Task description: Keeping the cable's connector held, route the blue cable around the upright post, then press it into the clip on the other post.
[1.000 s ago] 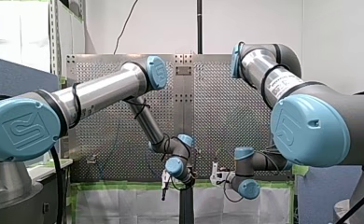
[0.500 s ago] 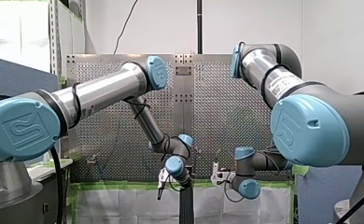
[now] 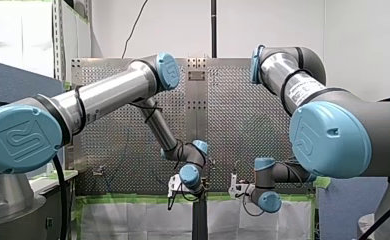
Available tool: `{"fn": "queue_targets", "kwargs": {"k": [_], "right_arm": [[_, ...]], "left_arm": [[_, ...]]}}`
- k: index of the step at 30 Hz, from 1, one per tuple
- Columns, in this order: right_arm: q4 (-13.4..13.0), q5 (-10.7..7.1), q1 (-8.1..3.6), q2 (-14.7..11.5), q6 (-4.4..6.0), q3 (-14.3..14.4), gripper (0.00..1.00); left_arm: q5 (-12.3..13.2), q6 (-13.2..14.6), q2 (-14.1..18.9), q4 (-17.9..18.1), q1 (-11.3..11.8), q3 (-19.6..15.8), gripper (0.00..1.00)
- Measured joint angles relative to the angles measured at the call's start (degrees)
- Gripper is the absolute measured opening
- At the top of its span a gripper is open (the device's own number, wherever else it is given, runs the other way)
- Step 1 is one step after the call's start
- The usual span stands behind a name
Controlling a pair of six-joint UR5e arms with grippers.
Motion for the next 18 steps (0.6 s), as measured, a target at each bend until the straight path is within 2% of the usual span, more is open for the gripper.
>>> {"fn": "queue_targets", "kwargs": {"k": [8, 18], "right_arm": [[0.8, 0.22, -0.79, 0.0, -0.38, 0.0, 0.00], [1.4, 0.38, -1.03, 0.0, -1.30, 0.0, 0.00]], "left_arm": [[-1.3, 0.1, 0.6, 1.2, -0.8, -1.8, 0.00], [-3.8, 0.0, 2.0, 2.2, -2.1, -3.5, 0.00]]}}
